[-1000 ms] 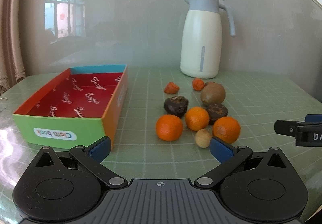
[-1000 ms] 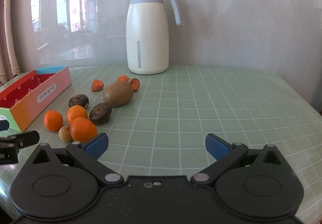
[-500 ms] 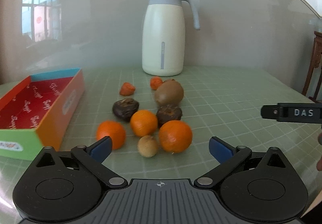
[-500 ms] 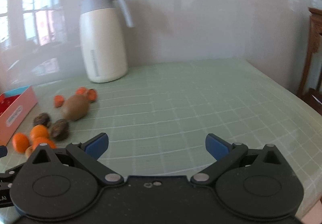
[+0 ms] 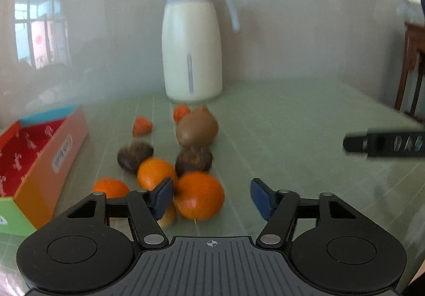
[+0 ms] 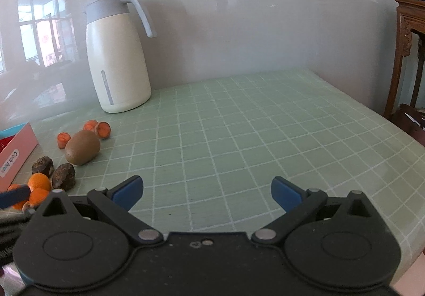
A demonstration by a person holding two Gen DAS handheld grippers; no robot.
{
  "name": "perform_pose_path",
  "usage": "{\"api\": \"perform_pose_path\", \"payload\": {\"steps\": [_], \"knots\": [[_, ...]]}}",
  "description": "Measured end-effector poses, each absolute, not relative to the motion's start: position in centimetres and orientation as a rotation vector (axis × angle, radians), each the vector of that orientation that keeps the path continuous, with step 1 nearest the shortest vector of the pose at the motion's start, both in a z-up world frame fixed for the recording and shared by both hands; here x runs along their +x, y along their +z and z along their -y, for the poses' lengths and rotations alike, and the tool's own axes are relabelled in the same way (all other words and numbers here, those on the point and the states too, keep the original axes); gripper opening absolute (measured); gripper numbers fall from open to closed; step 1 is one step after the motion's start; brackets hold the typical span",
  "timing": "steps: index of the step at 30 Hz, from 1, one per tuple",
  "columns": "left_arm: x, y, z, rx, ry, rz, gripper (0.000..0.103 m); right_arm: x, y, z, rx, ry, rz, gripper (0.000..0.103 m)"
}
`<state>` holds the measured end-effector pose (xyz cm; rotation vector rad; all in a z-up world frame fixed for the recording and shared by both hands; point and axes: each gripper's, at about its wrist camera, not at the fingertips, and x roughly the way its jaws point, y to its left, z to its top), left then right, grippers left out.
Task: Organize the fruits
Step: 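Reach the left tool to a mandarin orange and close on it, then carry the mandarin with the left tool into the red box and release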
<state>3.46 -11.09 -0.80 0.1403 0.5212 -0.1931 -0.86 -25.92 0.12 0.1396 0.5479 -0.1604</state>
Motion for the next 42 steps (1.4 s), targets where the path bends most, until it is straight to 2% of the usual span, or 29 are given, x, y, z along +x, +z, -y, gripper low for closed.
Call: {"api": "perform_pose_path", "payload": {"steps": [5, 7, 8, 9, 10, 26, 34, 42], "knots": [[4.1, -0.9, 11.3, 0.169, -0.176, -0.533, 0.06, -0.7, 0.2, 25.6, 0.139, -0.144, -0.546, 0.103], [4.4, -1.1, 12.2, 0.225, -0.166, -0.551, 0.056, -0.5, 0.2, 25.4, 0.134, -0.139, -0.546, 0.103], [4.6, -1.2, 12.3, 0.227, -0.162, -0.566, 0.055, -0.5, 0.2, 25.4, 0.133, -0.138, -0.546, 0.103], [4.7, -1.3, 12.3, 0.218, -0.168, -0.585, 0.045, -0.4, 0.2, 25.4, 0.136, -0.137, -0.548, 0.103], [4.6, -1.4, 12.0, 0.206, -0.175, -0.593, 0.043, -0.4, 0.2, 25.5, 0.14, -0.136, -0.549, 0.103], [3.2, 0.3, 9.3, 0.159, -0.169, -0.493, 0.043, 0.0, -0.2, 25.3, 0.169, -0.143, -0.571, 0.103], [1.8, 2.6, 4.1, 0.125, -0.057, -0.401, 0.043, 0.6, -0.6, 22.8, 0.125, -0.117, -0.59, 0.103], [2.0, 3.2, -3.5, 0.074, 0.094, -0.398, 0.043, 1.3, -0.8, 20.3, 0.099, -0.08, -0.601, 0.103]]}}
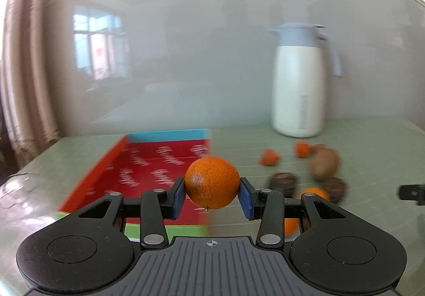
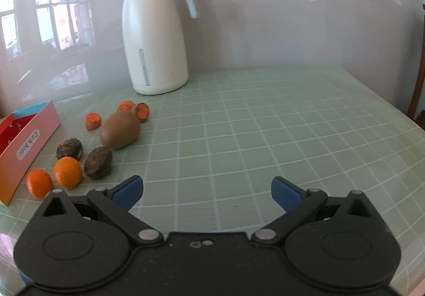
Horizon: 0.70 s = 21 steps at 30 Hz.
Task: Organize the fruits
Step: 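Carry the mandarin with the left tool into the red box and release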
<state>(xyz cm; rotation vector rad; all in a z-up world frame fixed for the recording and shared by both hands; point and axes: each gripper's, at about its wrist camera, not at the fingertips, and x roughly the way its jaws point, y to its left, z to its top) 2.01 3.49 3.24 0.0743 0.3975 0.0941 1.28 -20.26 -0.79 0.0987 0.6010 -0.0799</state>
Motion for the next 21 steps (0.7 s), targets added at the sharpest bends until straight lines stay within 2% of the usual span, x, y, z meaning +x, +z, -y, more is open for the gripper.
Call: {"api": "perform_pose_path", "payload": {"steps": [15, 16, 17, 18, 21], "knots": [[3.7, 0.9, -11.5, 0.012, 0.218, -0.455, 0.044, 1.7, -1.1, 17.4, 0.056, -0.043, -0.604, 0.103], [3.5, 0.8, -11.4, 0.016, 0.221, -0.445, 0.054, 1.8, -1.1, 17.3, 0.055, -0.044, -0.604, 0.103], [3.3, 0.9, -11.3, 0.014, 0.227, -0.437, 0.069, 1.8, -1.1, 17.3, 0.055, -0.043, -0.604, 0.103], [3.0, 1.1, -11.1, 0.011, 0.234, -0.418, 0.101, 1.8, -1.1, 17.2, 0.055, -0.043, -0.604, 0.103], [2.1, 1.6, -10.7, 0.025, 0.235, -0.335, 0.103, 1.8, -1.1, 17.0, 0.051, -0.036, -0.603, 0.103]]}}
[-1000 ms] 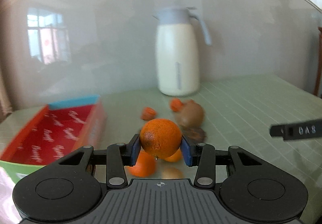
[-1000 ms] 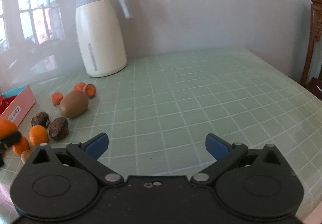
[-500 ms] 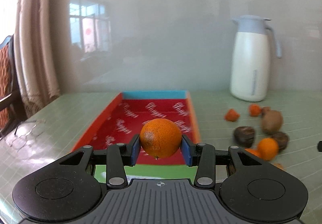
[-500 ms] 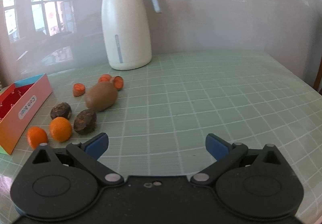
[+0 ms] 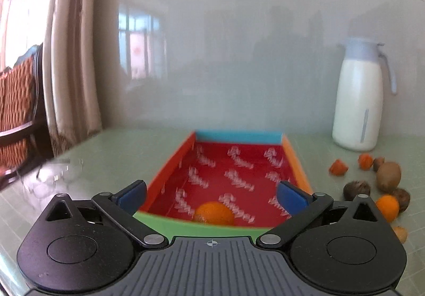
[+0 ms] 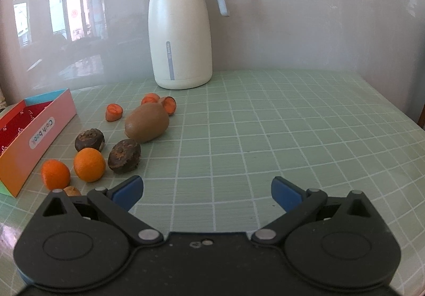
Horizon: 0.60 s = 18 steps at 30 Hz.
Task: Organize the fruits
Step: 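Carry the mandarin with the left tool into the red box and release, then reach the right tool to the small tan round fruit and grasp it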
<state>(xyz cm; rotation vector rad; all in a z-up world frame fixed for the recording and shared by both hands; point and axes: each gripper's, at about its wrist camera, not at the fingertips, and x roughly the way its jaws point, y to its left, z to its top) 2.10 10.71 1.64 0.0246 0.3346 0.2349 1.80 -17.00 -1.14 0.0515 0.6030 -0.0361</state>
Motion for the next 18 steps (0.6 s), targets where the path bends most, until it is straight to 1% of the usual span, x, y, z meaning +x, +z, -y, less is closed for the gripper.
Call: {"api": "perform_pose_path", "payload": {"steps": [7, 15, 18], "knots": [[2.1, 1.8, -10.5, 0.027, 0.244, -0.326, 0.103, 1.7, -1.1, 16.9, 0.044, -0.027, -0.596, 0.103], [1.4, 2.3, -10.2, 0.097, 0.329, -0.321, 0.103, 1.5, -0.9, 17.6, 0.065, -0.029, -0.585, 0.103], [1.0, 2.5, -10.7, 0.085, 0.349, -0.319, 0.103, 1.1, -0.6, 17.5, 0.062, -0.015, -0.548, 0.103]]}}
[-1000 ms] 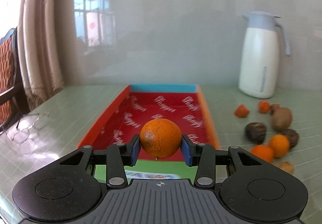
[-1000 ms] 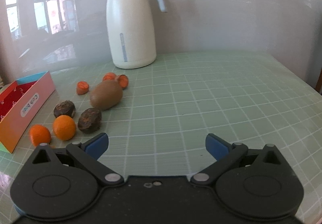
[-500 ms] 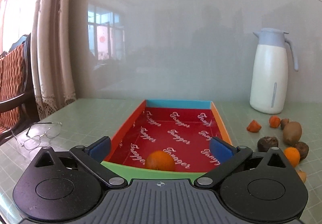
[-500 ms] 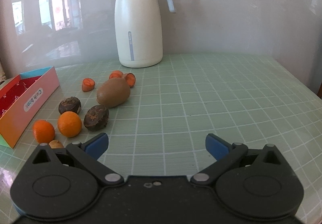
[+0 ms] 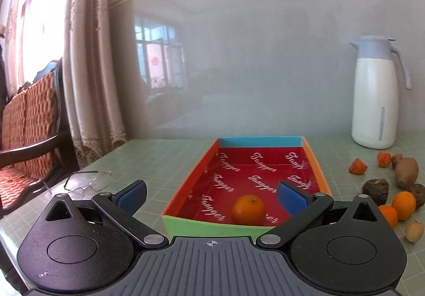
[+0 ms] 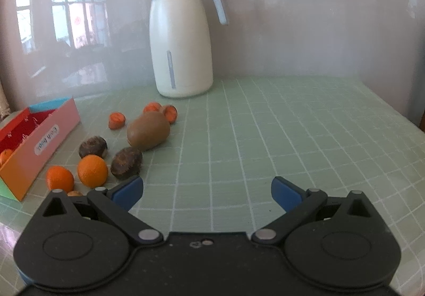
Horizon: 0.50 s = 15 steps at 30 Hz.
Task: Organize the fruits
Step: 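Reach the right tool to the small tan round fruit and grasp it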
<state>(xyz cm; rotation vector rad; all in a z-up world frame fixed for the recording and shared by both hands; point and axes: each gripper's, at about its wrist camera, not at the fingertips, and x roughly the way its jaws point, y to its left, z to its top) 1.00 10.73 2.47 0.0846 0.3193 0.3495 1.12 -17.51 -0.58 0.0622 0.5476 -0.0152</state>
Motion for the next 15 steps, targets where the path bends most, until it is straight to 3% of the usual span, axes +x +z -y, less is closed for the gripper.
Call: {"api": "perform_pose_path", "payload": {"steps": [15], "knots": [[-0.2, 2.4, -13.3, 0.041, 0.468, -0.323, 0.103, 0.5, 0.3, 15.6, -0.019, 0.039, -0.463, 0.103]]}}
